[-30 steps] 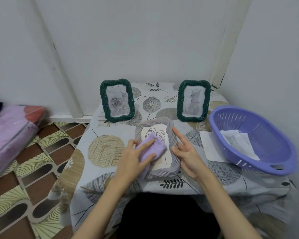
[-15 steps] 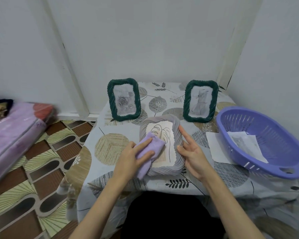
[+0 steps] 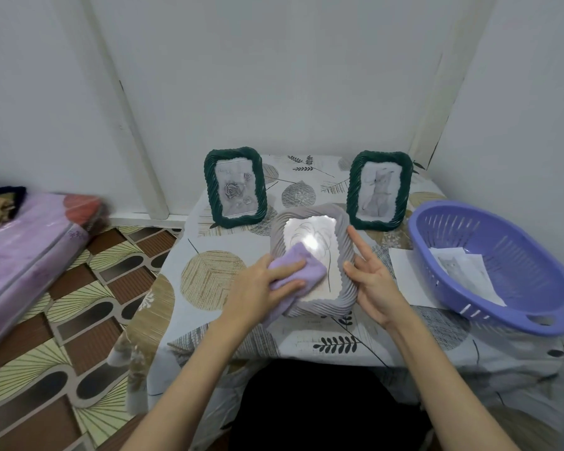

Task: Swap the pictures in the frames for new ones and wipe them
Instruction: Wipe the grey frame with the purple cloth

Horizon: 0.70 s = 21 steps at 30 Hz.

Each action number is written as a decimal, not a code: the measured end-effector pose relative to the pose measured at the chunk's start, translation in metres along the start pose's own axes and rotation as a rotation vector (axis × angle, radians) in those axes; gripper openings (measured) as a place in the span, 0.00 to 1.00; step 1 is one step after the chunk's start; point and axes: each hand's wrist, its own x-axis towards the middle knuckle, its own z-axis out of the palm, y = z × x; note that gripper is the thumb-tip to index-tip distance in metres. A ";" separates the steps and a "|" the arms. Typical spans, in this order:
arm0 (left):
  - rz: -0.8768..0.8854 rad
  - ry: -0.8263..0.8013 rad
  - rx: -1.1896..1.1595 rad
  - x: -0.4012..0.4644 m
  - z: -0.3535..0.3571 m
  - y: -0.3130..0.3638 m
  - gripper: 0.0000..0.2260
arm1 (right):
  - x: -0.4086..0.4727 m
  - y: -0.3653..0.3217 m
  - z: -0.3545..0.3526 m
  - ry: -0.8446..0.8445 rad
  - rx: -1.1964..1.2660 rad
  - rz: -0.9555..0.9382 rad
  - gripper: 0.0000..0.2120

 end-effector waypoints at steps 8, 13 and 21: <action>0.057 0.105 0.097 0.003 -0.012 -0.015 0.24 | -0.008 0.000 -0.005 -0.104 -0.040 0.056 0.43; -0.127 0.182 0.069 0.024 -0.019 -0.004 0.18 | -0.010 0.011 0.002 -0.109 0.034 0.056 0.43; -0.042 0.161 -0.007 0.006 -0.026 -0.018 0.28 | -0.009 -0.002 -0.006 -0.058 0.067 -0.035 0.42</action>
